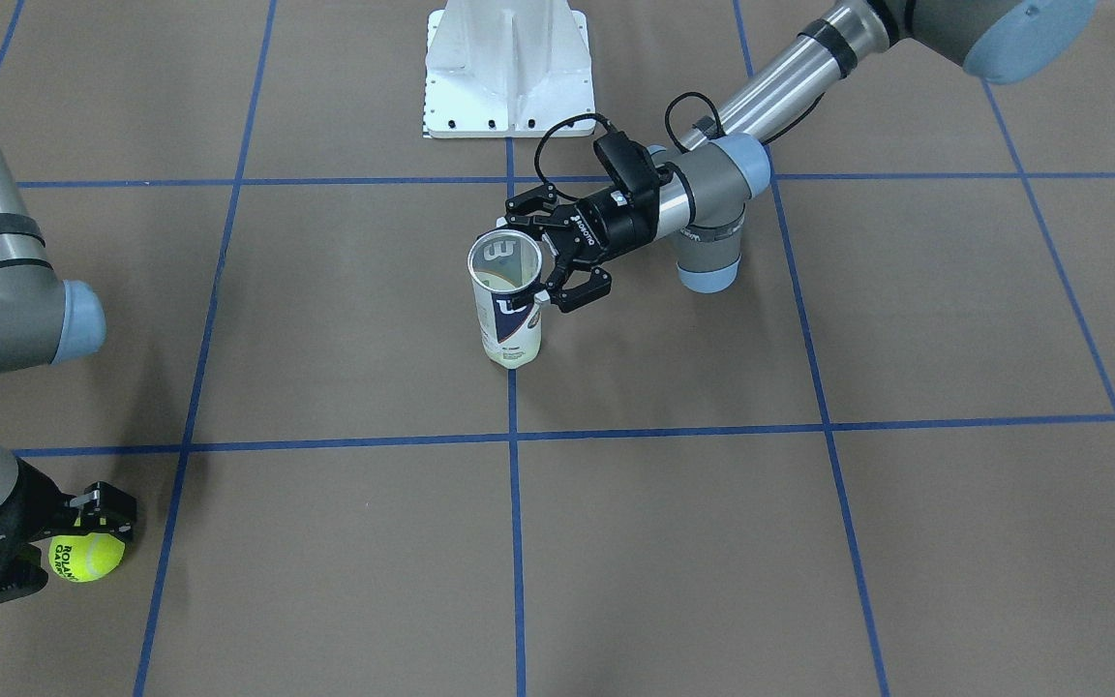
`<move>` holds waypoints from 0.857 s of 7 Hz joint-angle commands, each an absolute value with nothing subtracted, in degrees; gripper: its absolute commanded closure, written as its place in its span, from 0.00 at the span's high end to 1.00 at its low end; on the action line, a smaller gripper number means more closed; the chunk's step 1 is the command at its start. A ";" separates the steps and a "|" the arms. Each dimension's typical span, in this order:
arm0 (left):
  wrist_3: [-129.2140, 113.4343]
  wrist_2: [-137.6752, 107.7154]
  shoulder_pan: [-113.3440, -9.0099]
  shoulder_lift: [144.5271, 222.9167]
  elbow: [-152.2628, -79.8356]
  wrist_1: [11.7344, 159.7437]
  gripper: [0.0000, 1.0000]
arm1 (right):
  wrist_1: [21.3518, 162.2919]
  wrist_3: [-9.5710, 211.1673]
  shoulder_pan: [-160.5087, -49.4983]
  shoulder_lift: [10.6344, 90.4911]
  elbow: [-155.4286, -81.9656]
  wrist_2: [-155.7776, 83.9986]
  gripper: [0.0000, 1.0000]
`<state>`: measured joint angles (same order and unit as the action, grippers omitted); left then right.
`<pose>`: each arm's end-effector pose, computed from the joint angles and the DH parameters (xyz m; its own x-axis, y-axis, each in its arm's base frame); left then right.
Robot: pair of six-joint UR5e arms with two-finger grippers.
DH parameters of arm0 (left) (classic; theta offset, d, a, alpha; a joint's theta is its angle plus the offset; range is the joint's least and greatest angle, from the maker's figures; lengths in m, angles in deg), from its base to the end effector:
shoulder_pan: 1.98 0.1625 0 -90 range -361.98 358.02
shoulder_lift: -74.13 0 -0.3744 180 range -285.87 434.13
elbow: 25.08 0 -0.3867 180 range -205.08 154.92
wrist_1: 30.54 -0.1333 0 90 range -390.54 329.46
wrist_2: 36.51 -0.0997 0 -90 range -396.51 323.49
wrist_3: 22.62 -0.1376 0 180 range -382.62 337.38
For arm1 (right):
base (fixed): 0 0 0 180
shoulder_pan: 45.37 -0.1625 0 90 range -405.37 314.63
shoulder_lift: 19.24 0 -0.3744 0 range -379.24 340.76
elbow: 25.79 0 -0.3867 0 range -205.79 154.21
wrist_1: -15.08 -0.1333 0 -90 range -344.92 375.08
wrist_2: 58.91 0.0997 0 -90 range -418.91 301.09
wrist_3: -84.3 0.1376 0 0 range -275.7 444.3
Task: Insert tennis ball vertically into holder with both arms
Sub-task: 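Move the right gripper to the second tennis ball and lower onto it, then close the right gripper on the second ball and lift it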
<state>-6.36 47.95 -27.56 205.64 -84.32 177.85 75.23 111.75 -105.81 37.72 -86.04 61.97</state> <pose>0.5422 -0.4221 0.2070 0.3180 0.9071 -0.2757 0.6858 -0.0193 0.7275 -0.3097 -0.6731 0.4985 0.7301 -0.2566 0.6334 0.0863 0.9540 0.2870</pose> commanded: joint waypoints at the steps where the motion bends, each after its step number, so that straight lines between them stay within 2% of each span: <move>1: -6.36 47.95 -27.56 205.61 -84.32 177.85 0.86 | 75.19 111.81 -105.14 37.80 -85.47 60.44 0.93; 2: -6.36 47.95 -27.56 205.61 -84.32 177.85 0.86 | 75.19 111.81 -105.14 37.71 -85.47 60.44 0.54; 3: -6.36 47.95 -27.56 205.61 -84.32 177.85 0.86 | 75.19 111.81 -105.14 37.62 -85.47 60.44 0.06; 4: -6.36 47.95 -27.64 205.61 -84.32 177.85 0.86 | 75.19 111.81 -105.14 37.19 -85.55 60.44 0.00; 6: -6.36 47.95 -27.56 205.61 -84.32 177.85 0.86 | 75.37 114.94 -105.40 35.61 -87.74 60.97 0.00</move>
